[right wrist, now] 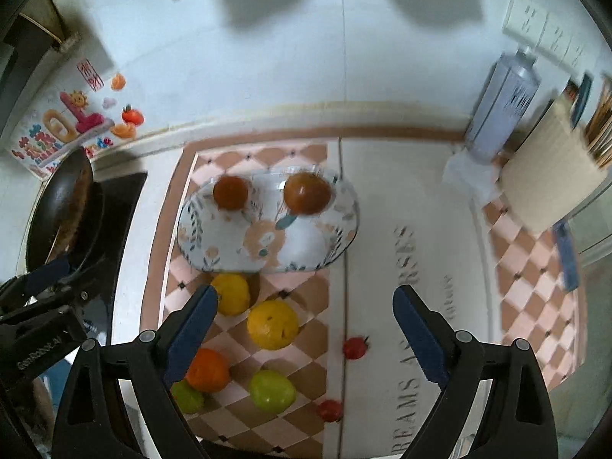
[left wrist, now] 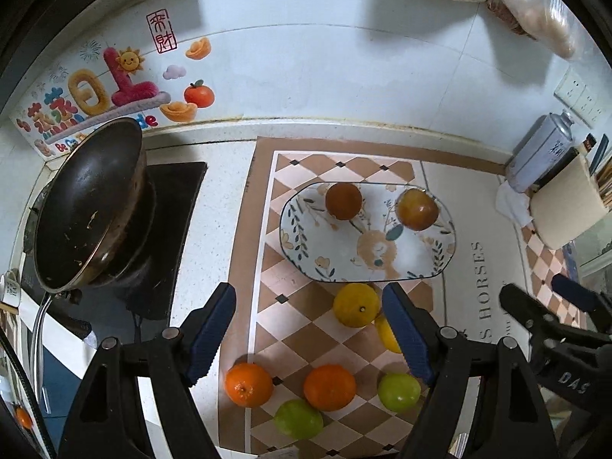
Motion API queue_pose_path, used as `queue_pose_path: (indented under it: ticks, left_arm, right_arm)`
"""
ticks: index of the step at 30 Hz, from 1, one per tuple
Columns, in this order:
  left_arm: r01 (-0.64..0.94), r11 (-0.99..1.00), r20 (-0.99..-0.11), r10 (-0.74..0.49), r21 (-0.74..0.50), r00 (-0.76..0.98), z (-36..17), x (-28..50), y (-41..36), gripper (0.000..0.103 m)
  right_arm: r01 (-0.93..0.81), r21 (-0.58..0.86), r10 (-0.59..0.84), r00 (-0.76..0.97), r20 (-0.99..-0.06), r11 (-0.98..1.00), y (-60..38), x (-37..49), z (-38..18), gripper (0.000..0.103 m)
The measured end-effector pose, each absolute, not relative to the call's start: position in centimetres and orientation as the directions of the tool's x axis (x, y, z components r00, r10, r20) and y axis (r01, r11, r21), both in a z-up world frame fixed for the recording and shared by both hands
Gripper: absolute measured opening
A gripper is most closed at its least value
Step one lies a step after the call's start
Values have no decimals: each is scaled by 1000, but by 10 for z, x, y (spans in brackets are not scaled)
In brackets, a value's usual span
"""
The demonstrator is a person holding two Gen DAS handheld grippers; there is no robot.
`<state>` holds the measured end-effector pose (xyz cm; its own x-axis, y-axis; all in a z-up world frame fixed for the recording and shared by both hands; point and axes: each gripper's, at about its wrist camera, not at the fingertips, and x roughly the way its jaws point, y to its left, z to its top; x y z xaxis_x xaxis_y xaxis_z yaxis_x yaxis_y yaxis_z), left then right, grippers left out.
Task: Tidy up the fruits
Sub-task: 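Grasp a yellow lemon with the left gripper while the right gripper grasps a large yellow citrus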
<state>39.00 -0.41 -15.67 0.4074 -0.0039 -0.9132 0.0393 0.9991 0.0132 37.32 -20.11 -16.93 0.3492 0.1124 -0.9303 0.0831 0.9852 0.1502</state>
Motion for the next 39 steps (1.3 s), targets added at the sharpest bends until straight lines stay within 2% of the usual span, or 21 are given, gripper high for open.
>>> queue_pose_path:
  ticks: [5, 7, 10, 12, 13, 14, 20, 29, 32, 35, 39]
  left_arm:
    - [49, 996, -941, 54, 74, 335, -191, 397, -7, 79]
    - [55, 994, -951, 70, 90, 301, -207, 400, -7, 92]
    - [50, 994, -967, 80, 95, 244, -229, 406, -5, 92]
    - [39, 996, -976, 71, 81, 205, -244, 410, -5, 92]
    - [36, 997, -980, 65, 73, 190, -249, 413, -5, 92]
    - [35, 997, -983, 58, 65, 176, -254, 415, -6, 92]
    - [51, 999, -996, 10, 15, 87, -286, 431, -23, 92]
    - [110, 994, -1000, 0, -1, -16, -336, 453, -56, 92]
    - [143, 990, -1000, 2, 0, -20, -344, 456, -63, 79]
    - [166, 986, -999, -29, -31, -15, -348, 455, -71, 60]
    - [184, 983, -1000, -11, -7, 16, -347, 452, -74, 57]
  right_arm:
    - [103, 278, 255, 190, -948, 955, -196, 388, -244, 95]
    - [111, 298, 282, 141, -949, 948, -191, 392, -273, 95]
    - [117, 321, 316, 64, -947, 940, -181, 398, -313, 94]
    - [118, 348, 347, 27, -937, 930, -174, 399, -334, 87]
    - [119, 351, 351, 18, -936, 929, -172, 399, -341, 74]
    - [119, 351, 352, 13, -936, 929, -171, 398, -346, 66]
    - [100, 278, 275, 40, -960, 955, -184, 383, -339, 66]
    - [143, 250, 249, 26, -968, 958, -205, 380, -340, 66]
    - [148, 255, 254, 30, -967, 956, -209, 381, -340, 66]
    - [149, 256, 253, 34, -967, 955, -213, 381, -341, 66]
    - [160, 266, 264, 35, -964, 951, -216, 382, -341, 66]
